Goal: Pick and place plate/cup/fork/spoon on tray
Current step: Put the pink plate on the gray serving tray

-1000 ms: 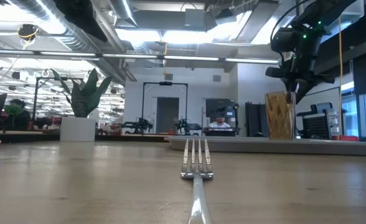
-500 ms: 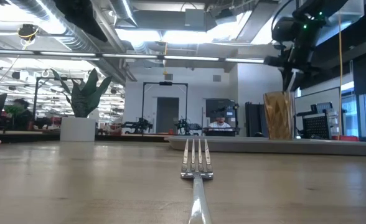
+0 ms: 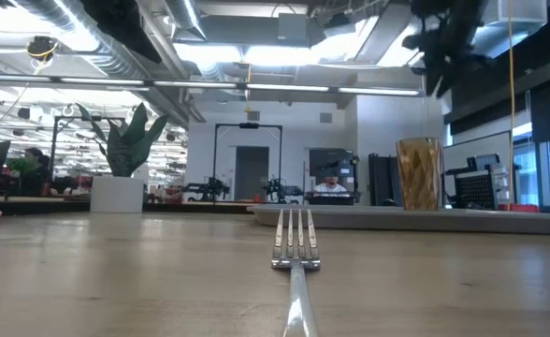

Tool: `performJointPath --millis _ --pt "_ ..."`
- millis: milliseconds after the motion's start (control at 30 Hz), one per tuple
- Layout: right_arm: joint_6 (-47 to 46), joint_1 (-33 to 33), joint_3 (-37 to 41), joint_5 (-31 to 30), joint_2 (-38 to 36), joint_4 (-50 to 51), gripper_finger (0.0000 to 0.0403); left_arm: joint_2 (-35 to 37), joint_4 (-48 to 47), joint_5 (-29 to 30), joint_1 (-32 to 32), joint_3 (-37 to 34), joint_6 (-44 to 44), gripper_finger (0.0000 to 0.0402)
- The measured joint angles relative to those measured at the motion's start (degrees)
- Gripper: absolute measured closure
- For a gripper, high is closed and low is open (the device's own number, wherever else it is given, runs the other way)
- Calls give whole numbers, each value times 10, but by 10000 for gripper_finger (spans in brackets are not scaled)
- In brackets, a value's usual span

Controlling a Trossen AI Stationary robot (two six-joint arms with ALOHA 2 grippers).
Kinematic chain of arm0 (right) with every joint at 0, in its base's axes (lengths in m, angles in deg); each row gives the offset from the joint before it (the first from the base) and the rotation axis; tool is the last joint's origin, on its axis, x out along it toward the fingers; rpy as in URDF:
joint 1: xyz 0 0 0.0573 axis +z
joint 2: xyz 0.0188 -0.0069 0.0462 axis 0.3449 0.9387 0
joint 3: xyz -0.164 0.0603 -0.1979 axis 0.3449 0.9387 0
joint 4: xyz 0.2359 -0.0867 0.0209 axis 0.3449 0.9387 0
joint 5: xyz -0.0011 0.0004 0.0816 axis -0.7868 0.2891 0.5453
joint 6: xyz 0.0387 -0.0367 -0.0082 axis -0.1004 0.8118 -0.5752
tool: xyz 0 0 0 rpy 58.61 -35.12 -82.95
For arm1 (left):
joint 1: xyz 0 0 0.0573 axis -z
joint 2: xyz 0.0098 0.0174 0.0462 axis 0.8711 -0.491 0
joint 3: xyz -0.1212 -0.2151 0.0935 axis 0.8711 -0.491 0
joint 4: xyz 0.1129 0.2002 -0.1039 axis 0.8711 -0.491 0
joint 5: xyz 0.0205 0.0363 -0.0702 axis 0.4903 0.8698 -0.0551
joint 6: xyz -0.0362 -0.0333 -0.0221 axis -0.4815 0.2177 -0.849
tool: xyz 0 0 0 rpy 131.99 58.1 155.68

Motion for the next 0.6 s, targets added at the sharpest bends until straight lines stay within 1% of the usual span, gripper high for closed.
performJointPath --millis 100,167,233,333,500,533,600 --pt "15 42 -33 20 0 46 311 0 0 0 0 0 -9 401" --pt "15 75 -45 21 0 67 327 0 0 -5 0 0 -47 401" --pt "17 108 -49 22 0 78 350 0 0 -15 0 0 -79 401" --pt "36 162 -50 43 0 81 389 0 0 -17 0 0 -88 401" --pt "42 250 -50 83 0 70 395 0 0 -17 0 0 -88 401" --pt "34 262 -50 95 0 68 395 0 0 -17 0 0 -89 401" --pt "-5 285 -50 102 2 61 394 0 0 -17 0 0 -89 401"
